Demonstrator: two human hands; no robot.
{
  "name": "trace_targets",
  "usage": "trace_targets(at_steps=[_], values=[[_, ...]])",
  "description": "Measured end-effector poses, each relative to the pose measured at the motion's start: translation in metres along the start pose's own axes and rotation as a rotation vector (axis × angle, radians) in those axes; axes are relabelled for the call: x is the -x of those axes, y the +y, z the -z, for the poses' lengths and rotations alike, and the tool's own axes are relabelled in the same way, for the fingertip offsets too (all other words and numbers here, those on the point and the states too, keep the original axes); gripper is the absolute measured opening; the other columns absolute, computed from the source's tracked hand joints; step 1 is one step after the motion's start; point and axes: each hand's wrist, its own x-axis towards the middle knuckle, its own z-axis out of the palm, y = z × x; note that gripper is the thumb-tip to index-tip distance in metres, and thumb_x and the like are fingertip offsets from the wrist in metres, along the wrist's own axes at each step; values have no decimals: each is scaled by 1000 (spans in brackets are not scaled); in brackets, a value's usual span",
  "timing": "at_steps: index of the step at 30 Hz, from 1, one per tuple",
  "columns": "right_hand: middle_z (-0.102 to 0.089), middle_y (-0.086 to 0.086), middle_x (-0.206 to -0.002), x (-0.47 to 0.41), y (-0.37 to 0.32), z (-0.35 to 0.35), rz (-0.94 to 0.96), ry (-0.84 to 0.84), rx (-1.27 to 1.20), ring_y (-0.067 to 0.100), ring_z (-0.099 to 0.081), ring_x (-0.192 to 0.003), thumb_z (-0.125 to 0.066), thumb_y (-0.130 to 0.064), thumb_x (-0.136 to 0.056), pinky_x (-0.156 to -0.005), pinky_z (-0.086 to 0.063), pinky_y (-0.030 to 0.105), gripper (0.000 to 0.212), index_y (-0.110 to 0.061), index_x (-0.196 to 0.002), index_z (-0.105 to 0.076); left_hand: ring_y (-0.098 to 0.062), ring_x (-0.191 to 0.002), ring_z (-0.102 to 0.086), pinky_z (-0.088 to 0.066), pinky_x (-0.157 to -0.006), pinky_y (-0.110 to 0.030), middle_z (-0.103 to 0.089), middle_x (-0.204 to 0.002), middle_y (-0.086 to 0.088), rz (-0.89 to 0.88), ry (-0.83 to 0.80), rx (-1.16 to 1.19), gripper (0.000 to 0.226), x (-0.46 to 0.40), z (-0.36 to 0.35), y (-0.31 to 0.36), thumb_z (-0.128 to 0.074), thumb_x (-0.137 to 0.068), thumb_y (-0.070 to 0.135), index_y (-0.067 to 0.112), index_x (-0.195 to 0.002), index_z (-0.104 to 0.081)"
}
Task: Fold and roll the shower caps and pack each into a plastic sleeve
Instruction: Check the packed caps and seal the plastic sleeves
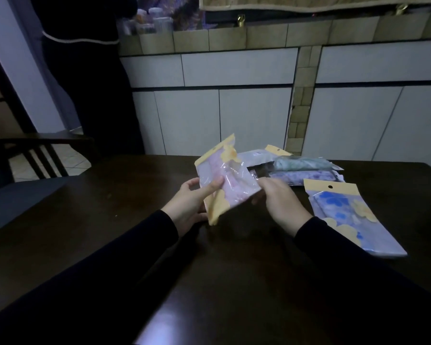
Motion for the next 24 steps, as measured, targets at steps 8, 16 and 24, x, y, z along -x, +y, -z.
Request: trace_targets(at_steps=[8, 16, 24], values=[[-57, 24, -77, -4, 8, -3, -76, -117, -195, 18, -49, -69, -33, -52, -99, -69, -35, 33, 68, 6, -89, -66, -17, -96, -71, -58, -69, -28, -69, -115, -4, -315, 38, -55, 74, 1, 2, 4, -83, -61, 31, 15, -125, -51], [-68, 11, -76, -2, 15, -5, 57, 24, -154, 24, -62, -73, -61, -39, -91, -72, -49, 39, 36, -4, -84, -68, -21, -94, -69, -55, -70, -33, -68, -115, -7, -134, 9, -210, 69, 3, 4, 4, -76, -66, 57, 25, -122, -52], [-73, -4, -80, 2, 17, 0, 29, 33, -176, 9, -66, -77, -60, -31, -93, -71, -50, 24, 19, -18, -89, -72, -12, -67, -68, -51, -52, -19, -73, -91, -5, 8, -98, -18, 40, 4, 9, 9, -70, -80, 28, 6, -113, -65]])
